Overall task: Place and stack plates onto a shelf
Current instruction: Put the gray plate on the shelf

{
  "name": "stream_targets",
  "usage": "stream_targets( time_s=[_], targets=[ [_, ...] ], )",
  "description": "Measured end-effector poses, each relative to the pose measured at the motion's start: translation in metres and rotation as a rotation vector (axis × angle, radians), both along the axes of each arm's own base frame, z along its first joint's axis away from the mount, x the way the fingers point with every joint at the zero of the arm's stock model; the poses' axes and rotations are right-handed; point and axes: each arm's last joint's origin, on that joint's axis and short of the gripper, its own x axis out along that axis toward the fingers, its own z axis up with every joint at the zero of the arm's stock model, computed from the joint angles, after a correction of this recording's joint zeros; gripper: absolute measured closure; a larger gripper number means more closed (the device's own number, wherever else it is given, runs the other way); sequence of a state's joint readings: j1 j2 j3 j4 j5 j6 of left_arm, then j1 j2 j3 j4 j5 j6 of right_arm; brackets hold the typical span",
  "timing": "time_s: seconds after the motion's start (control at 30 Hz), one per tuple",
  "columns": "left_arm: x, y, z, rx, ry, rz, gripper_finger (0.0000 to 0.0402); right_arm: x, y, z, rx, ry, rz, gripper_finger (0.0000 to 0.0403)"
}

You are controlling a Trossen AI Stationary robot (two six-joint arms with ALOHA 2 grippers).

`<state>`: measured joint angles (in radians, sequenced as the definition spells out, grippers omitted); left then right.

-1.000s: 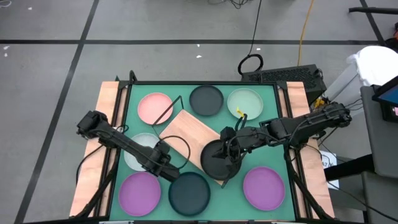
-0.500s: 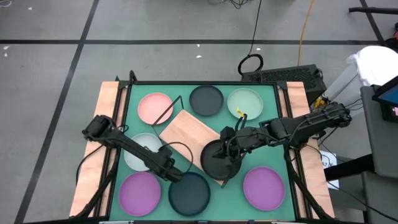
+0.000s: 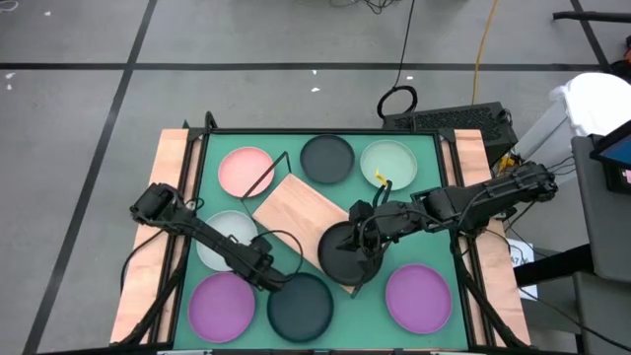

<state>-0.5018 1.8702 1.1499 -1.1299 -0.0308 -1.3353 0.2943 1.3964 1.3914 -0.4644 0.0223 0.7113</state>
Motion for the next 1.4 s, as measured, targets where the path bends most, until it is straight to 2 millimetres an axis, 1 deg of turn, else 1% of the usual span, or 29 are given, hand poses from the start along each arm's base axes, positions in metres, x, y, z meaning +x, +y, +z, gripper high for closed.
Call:
stream_targets(
  time_s=[0.17,0.33,0.6,0.8,1.0,1.3,1.4],
  targets=[
    [0.0,0.002,-0.001,0.038,-0.018,-0.049,0.0266,0.0,0.0,0.0,0.002,0.0,-0.002,0.0403],
    [0.002,0.002,-0.001,0.033,-0.027,-0.089,0.0301,0.0,0.0,0.0,0.005,0.001,-0.005,0.0403],
    [0.004,0.005,-0.001,0.045,-0.043,-0.091,0.0343,0.0,0.0,0.0,0.006,0.001,-0.009,0.0403],
    [0.004,0.006,-0.001,0.043,-0.028,-0.082,0.0389,0.0,0.0,0.0,0.006,0.001,-0.01,0.0403],
    [0.005,0.005,0.002,0.035,-0.022,-0.094,0.0391,0.0,0.0,0.0,0.002,0.0,-0.008,0.0403],
    [0.01,0.001,0.021,0.015,0.014,-0.106,0.0391,0.0,0.0,0.0,-0.015,-0.004,0.002,0.0403],
    [0.013,-0.002,0.027,-0.017,0.01,-0.108,0.0391,0.0,0.0,0.0,-0.017,-0.004,0.003,0.0403]
  ],
)
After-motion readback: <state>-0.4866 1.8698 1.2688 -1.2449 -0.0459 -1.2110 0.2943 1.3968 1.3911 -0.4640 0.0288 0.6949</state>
